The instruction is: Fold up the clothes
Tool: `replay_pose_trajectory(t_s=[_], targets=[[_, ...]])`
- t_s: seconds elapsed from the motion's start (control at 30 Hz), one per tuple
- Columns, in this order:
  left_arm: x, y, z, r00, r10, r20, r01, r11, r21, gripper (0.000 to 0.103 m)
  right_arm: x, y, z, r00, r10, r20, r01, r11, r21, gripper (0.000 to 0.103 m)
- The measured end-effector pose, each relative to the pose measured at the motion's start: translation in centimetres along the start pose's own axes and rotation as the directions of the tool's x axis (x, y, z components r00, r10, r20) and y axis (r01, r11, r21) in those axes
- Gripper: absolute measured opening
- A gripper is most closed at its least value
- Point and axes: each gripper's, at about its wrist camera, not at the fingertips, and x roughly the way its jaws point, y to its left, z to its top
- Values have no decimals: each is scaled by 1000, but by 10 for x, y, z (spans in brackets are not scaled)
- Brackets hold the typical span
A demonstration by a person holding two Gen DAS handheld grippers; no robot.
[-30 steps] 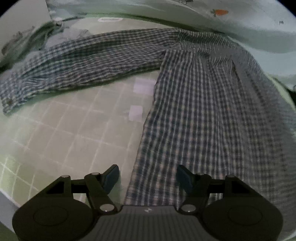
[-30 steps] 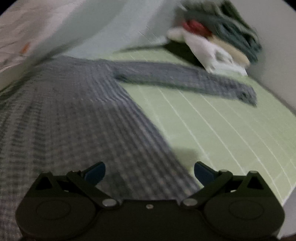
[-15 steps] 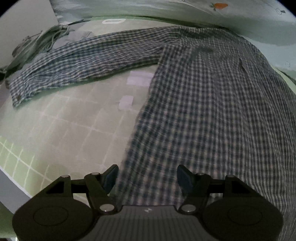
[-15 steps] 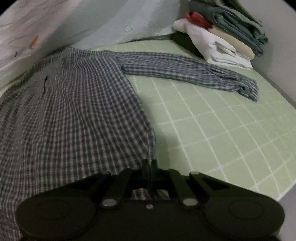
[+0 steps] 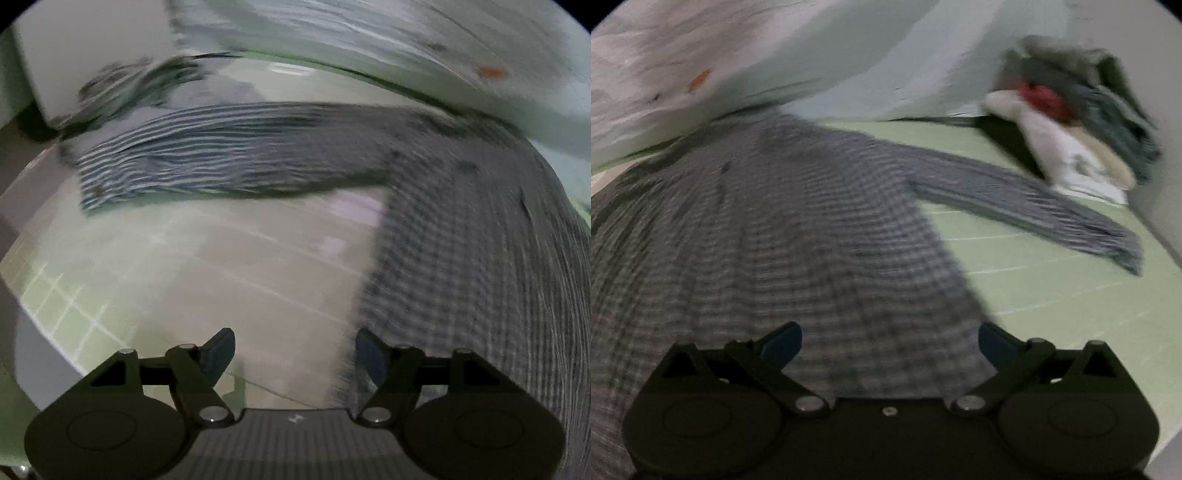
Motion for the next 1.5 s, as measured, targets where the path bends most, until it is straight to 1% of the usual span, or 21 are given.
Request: replay_pose_trajectory(t_s=[0.1, 0.2, 0.3, 0.4, 0.53, 0.63, 0.73, 0.8, 0.9, 0.93, 0.97, 1.0, 1.07, 1.1, 1.13, 1.23, 1.3, 1.43, 1.5], targets=[[3, 27, 13, 1000, 17, 18, -16, 996, -83, 75, 5, 27, 0, 999, 30, -22, -30, 999, -16, 103], [7, 50, 29, 999, 25, 36, -20, 990, -137, 76, 9, 52, -3, 996, 56, -63, -59, 998, -33, 103], [12, 71, 44, 997, 31, 66, -19, 984, -177, 81, 13, 68, -9, 994, 54, -95, -57, 998, -34, 103], [20, 92, 57, 996, 40, 78, -22, 976, -215, 82, 13, 73, -11, 995, 48, -89, -46, 999, 23, 103], [37, 118, 75, 996, 60, 67, -41, 967, -253, 83, 13, 77, -14, 998, 17, -64, -13, 998, 66, 103], [49, 135, 90, 995, 72, 63, -52, 959, -278, 85, 13, 80, -13, 998, -2, -70, 8, 996, 87, 103], [59, 148, 100, 994, 85, 63, -62, 950, -307, 86, 14, 83, -11, 997, -20, -78, 29, 994, 106, 103], [65, 155, 107, 994, 86, 63, -60, 940, -335, 86, 15, 84, -9, 996, -31, -85, 40, 992, 117, 103], [73, 163, 116, 996, 62, 62, -35, 929, -369, 85, 16, 85, -10, 996, -41, -84, 52, 990, 128, 103], [75, 164, 119, 996, 55, 63, -28, 925, -379, 81, 16, 86, -10, 996, -44, -82, 55, 990, 131, 103], [77, 164, 121, 997, 51, 65, -23, 924, -382, 69, 17, 86, -11, 996, -47, -81, 58, 989, 134, 103], [78, 164, 123, 997, 46, 66, -18, 925, -380, 60, 16, 86, -11, 996, -49, -81, 60, 989, 136, 103], [80, 161, 127, 998, 30, 53, -8, 931, -365, 16, 16, 86, -12, 996, -51, -78, 61, 989, 138, 103], [79, 158, 128, 998, 23, 54, -3, 935, -355, 12, 16, 86, -12, 996, -52, -76, 62, 988, 138, 103], [76, 154, 129, 998, 21, 67, 4, 939, -344, 11, 16, 86, -13, 996, -53, -74, 62, 988, 139, 103], [57, 131, 131, 991, 23, 130, 9, 971, -239, 9, 16, 86, -14, 997, -53, -64, 61, 989, 138, 103], [43, 112, 131, 985, -4, 171, 35, 983, -181, 8, 15, 86, -16, 997, -52, -55, 59, 989, 137, 103], [21, 58, 125, 968, -119, 219, 133, 990, -53, 8, 15, 85, -17, 999, -40, -35, 44, 991, 123, 103], [11, 23, 117, 957, -205, 206, 205, 978, 22, 8, 14, 84, -19, 999, -31, -25, 33, 993, 113, 103]])
